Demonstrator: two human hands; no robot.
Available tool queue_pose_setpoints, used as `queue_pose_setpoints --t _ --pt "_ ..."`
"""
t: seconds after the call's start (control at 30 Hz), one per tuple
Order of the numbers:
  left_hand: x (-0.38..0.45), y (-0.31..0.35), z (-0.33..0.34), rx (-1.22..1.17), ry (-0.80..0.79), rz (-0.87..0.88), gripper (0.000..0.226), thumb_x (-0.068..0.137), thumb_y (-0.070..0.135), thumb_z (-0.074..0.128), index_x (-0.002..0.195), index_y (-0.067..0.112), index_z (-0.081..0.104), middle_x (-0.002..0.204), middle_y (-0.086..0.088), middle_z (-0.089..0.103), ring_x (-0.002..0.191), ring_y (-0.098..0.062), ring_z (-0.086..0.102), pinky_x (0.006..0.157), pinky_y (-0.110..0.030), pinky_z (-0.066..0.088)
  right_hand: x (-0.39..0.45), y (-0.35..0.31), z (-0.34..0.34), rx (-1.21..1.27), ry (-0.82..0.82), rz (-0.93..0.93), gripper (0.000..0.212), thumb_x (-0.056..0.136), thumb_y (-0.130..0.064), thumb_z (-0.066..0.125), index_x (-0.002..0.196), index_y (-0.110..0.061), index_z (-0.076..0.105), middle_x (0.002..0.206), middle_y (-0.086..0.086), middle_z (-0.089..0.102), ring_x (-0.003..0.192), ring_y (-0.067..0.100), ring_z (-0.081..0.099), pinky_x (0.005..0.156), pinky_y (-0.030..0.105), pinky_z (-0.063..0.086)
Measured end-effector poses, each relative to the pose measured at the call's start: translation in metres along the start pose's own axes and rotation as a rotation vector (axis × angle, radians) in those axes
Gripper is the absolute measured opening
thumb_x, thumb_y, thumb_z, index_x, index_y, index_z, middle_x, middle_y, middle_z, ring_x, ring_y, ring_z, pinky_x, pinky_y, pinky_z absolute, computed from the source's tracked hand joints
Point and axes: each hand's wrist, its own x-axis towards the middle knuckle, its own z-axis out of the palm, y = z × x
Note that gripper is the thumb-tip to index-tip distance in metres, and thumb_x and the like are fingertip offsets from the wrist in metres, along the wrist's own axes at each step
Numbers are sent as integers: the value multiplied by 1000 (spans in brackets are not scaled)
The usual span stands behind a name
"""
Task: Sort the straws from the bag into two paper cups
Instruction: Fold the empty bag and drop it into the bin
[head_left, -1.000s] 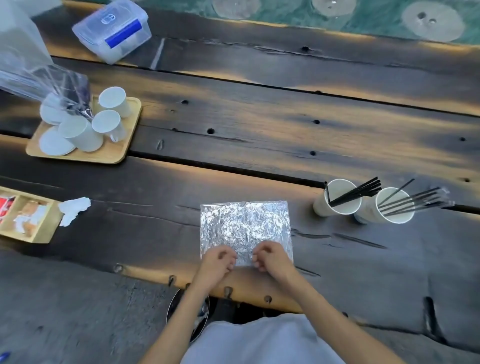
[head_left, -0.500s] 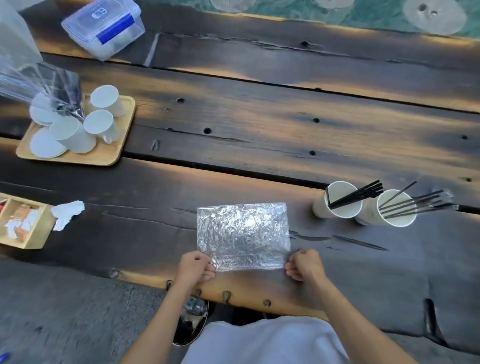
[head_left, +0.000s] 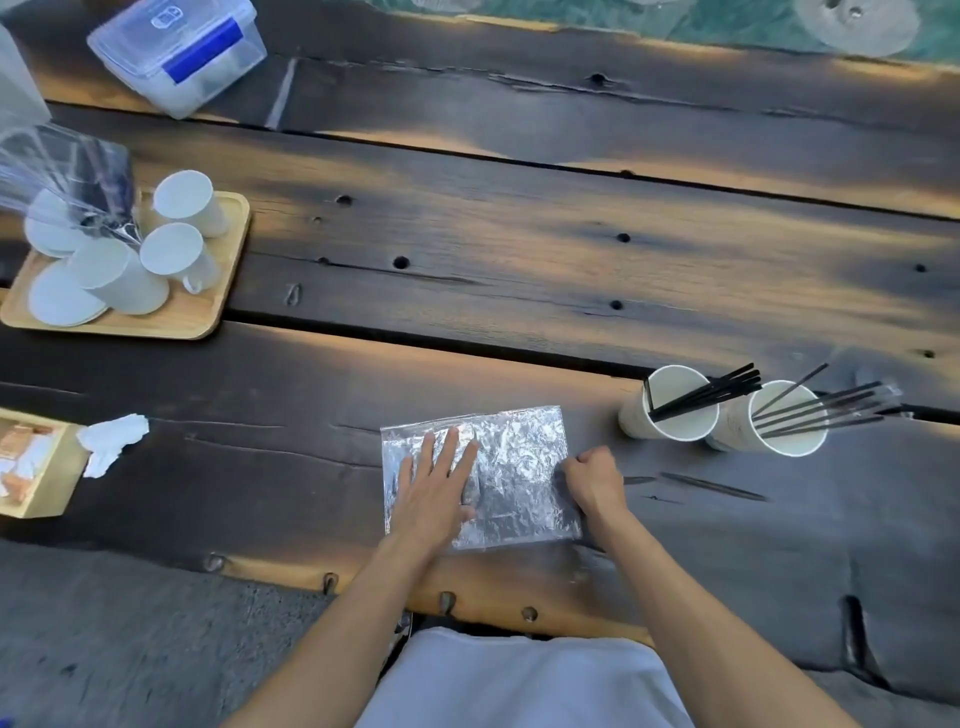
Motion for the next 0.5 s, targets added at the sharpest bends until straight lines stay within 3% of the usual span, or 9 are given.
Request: queue_pose_setpoints --t 0.1,0.27,0.4,0.5 --pt "3 -5 8 -10 -26 -8 98 94 42 61 157 35 -13 167 3 -19 152 -28 -20 120 -51 -6 2 -1 1 36 -43 33 43 83 -8 59 47 -18 38 37 -5 37 38 15 36 42 23 26" --pt "5 -7 13 -52 -6 -5 97 94 40 61 157 36 -12 166 4 -20 151 -27 -22 120 -52 -8 1 3 3 95 -103 65 30 81 -7 60 54 -14 49 64 15 54 60 25 50 57 36 42" --pt "6 -4 16 -97 -3 -28 95 93 39 60 157 37 -10 166 4 -22 150 -26 -26 119 -52 -11 -2 0 0 132 -123 35 25 79 -1 53 63 -17 43 67 11 45 62 22 41 55 34 35" --pt "8 0 19 -113 5 -40 94 91 40 59 157 36 -7 166 5 -21 151 -26 -23 118 -51 -11 -6 -1 -8 287 -179 50 26 85 1 59 76 -17 43 67 8 43 52 18 38 50 28 30"
